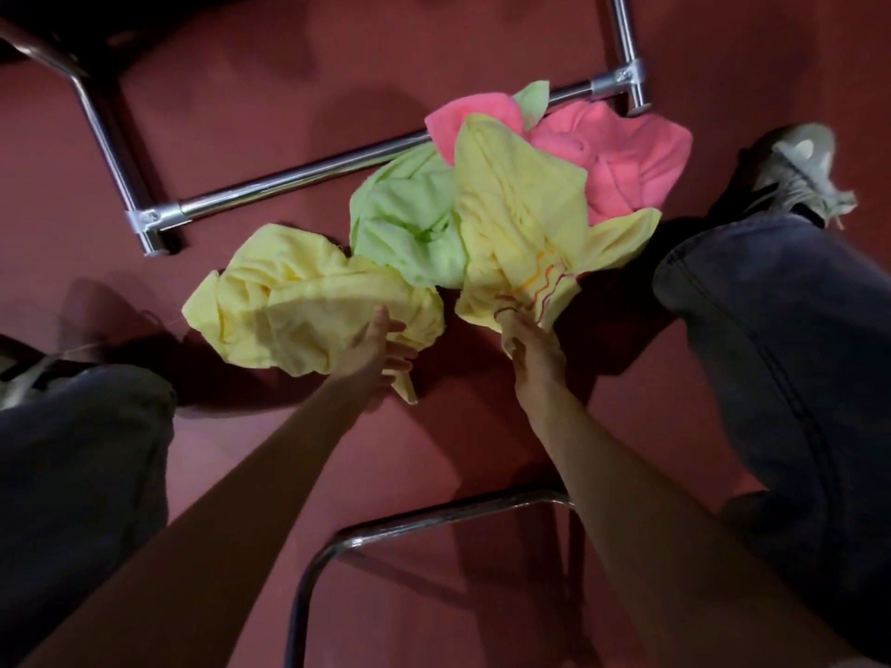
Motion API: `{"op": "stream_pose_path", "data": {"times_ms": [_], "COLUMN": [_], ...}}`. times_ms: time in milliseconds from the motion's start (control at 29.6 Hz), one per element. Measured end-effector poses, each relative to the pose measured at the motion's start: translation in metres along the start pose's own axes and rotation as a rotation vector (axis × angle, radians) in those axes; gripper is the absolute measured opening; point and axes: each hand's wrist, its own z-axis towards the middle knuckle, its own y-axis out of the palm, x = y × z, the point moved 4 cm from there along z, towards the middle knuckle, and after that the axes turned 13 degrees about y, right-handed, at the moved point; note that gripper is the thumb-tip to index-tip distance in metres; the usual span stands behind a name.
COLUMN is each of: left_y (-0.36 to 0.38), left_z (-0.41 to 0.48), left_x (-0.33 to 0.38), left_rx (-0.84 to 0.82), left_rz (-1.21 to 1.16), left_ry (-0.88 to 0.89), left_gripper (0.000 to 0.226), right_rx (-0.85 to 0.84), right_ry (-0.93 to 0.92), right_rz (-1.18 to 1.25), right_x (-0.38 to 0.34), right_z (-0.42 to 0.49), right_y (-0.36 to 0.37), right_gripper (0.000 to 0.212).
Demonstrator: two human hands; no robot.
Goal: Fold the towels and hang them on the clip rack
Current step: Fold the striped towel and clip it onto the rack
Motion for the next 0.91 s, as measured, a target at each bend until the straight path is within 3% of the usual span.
{"op": "stream_pose_path", "data": {"times_ms": [169, 439, 541, 676, 777, 913], "left_y": [-0.002, -0.034, -0.053, -0.070, -0.068, -0.056], "left_z": [-0.019, -0.086, -0.121, -0.171, -0.214, -0.255], "left_x": [0.016, 0.032, 0.049, 0.082, 0.108, 0.139], "left_rx": [-0.019, -0.013, 0.039, 0.093, 0.078, -0.004], "left_rz": [-0.010, -0.089, -0.102, -0.061, -0.064, -0.152], "left_ry": [0.083, 0.174, 0.275, 0.500, 0.682, 0.786], "left_gripper": [0.053, 0.044, 0.039, 0.042, 0.037, 0.039], "right_rx": [-0.087, -0.385, -0.546, -0.658, -0.782, -0.956], "right_ry": [-0.121, -0.404, -0.490, -0.600, -0.648, -0.679], "right_rz": [-0.198, -0.365, -0.537, -0.704, -0.772, -0.783], "right_x": [-0.015, -0.056, -0.055, -0.055, -0.053, -0.057], "right_z": [-0.038, -0.151, -0.211, -0.283, -0.337, -0.403], "right_y": [-0.001, 0.017, 0.023, 0.029, 0.029, 0.026], "right_gripper": [0.009, 0.023, 0.012, 0.021, 0.025, 0.021]}}
